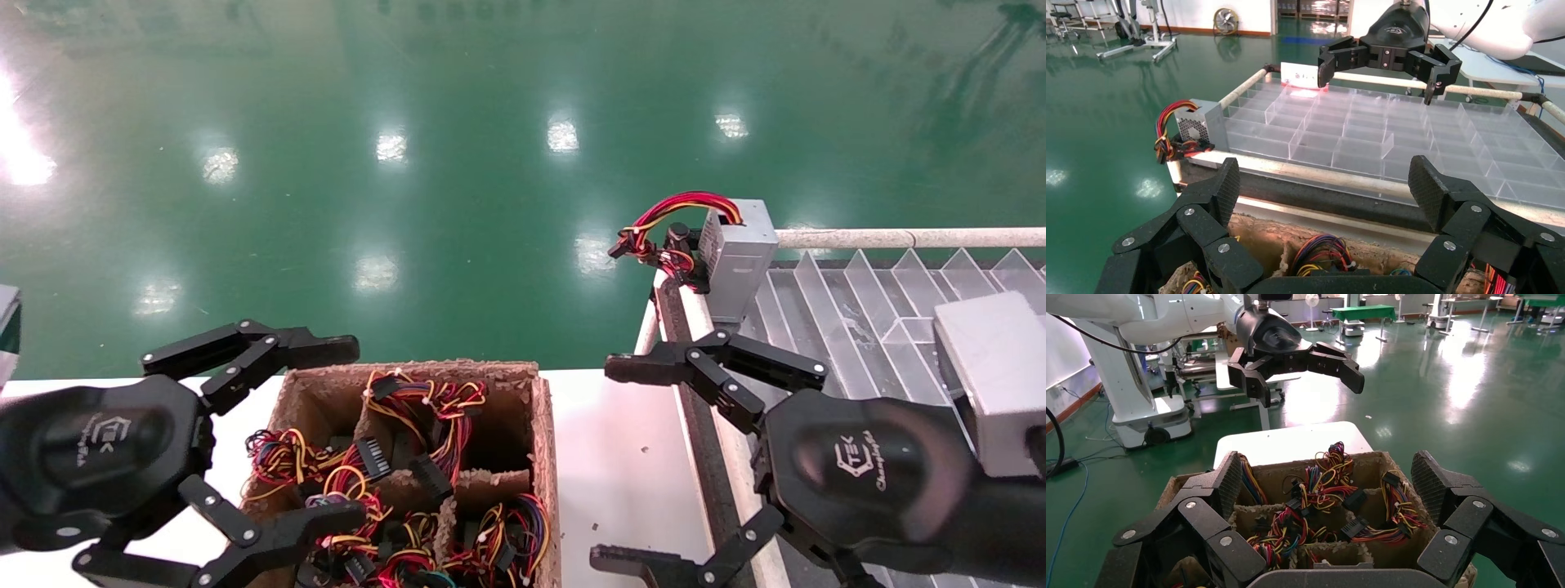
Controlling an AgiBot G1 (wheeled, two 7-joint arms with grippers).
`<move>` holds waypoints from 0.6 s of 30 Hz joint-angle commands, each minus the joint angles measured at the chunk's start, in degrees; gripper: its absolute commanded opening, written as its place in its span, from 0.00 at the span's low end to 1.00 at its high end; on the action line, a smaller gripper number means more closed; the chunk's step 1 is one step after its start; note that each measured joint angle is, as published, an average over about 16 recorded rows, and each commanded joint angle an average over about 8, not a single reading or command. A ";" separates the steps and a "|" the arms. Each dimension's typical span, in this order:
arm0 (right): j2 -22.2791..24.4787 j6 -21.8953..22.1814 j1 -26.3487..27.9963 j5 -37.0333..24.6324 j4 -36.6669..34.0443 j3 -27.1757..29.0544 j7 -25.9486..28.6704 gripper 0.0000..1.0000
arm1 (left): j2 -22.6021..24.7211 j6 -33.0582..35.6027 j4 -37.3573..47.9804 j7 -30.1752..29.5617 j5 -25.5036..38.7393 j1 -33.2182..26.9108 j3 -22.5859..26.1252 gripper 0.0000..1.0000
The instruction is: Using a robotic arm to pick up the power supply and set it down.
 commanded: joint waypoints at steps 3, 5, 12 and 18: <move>-0.02 -0.01 0.06 -0.04 -0.10 -0.02 -0.02 1.00 | 0.00 0.00 0.00 0.00 0.00 0.00 0.00 1.00; -0.02 -0.01 0.08 -0.05 -0.13 -0.02 -0.02 1.00 | 0.00 0.00 0.00 0.00 0.00 0.00 0.00 1.00; -0.05 -0.01 0.12 -0.08 -0.21 -0.05 -0.04 1.00 | 0.00 0.00 0.00 0.00 0.00 0.00 0.00 1.00; -0.07 -0.01 0.15 -0.10 -0.24 -0.07 -0.06 1.00 | 0.00 0.00 0.00 0.00 0.00 0.00 0.00 1.00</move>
